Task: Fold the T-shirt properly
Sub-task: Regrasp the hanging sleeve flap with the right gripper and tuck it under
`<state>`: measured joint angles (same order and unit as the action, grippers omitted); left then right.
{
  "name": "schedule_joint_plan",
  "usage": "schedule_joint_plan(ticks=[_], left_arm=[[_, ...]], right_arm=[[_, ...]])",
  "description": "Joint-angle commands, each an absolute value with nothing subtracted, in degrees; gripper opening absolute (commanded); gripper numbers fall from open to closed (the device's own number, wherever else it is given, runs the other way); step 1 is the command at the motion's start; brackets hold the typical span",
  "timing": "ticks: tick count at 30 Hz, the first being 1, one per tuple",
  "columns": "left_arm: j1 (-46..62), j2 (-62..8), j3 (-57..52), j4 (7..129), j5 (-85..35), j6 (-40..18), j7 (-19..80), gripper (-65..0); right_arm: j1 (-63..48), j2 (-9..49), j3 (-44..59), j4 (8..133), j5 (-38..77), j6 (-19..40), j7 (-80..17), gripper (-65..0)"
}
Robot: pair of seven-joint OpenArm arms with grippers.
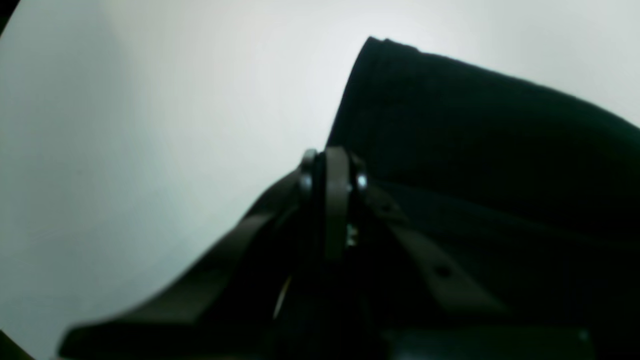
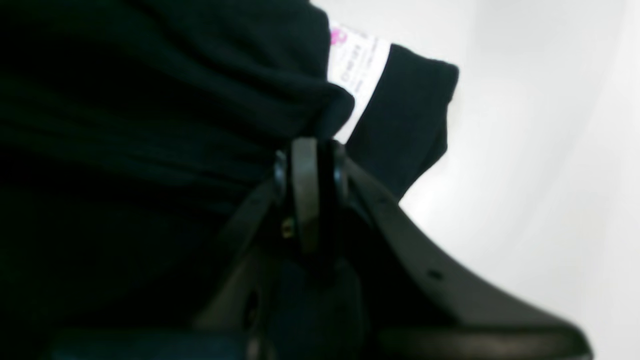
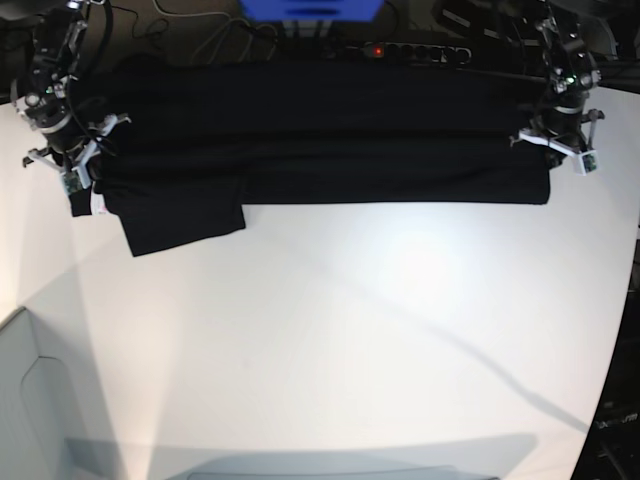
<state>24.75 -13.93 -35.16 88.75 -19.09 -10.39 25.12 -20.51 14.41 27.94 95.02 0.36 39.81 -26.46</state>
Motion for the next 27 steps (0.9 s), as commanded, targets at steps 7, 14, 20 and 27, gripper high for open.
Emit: schedule_joint_plan(ticks=[7,14,20,27], left_arm=[[24.7,-14.7,-35.6,89.8,-18.8,-9.7,24.0,-42.5],[24.7,-14.6,-35.6,90.2,-18.8,-9.7,24.0,-40.7],[24.7,-14.6,-35.6,89.7,-18.8,-9.7,24.0,-40.6],[24.8,-14.6,-35.6,89.6,-18.8,-9.7,24.0,-40.6]], right_arm=[[-20.4,15.4,29.1,98.2,0.0,40.0,-26.1,-39.7],[-18.4,13.0,31.3,105.6,0.1,40.0,-26.2,-34.3],[-10.2,12.7,26.4,103.2,0.0,40.0,-30.5,-34.3],[-3.7,12.9,21.4,100.2,0.0,40.0,-35.7,-34.3]])
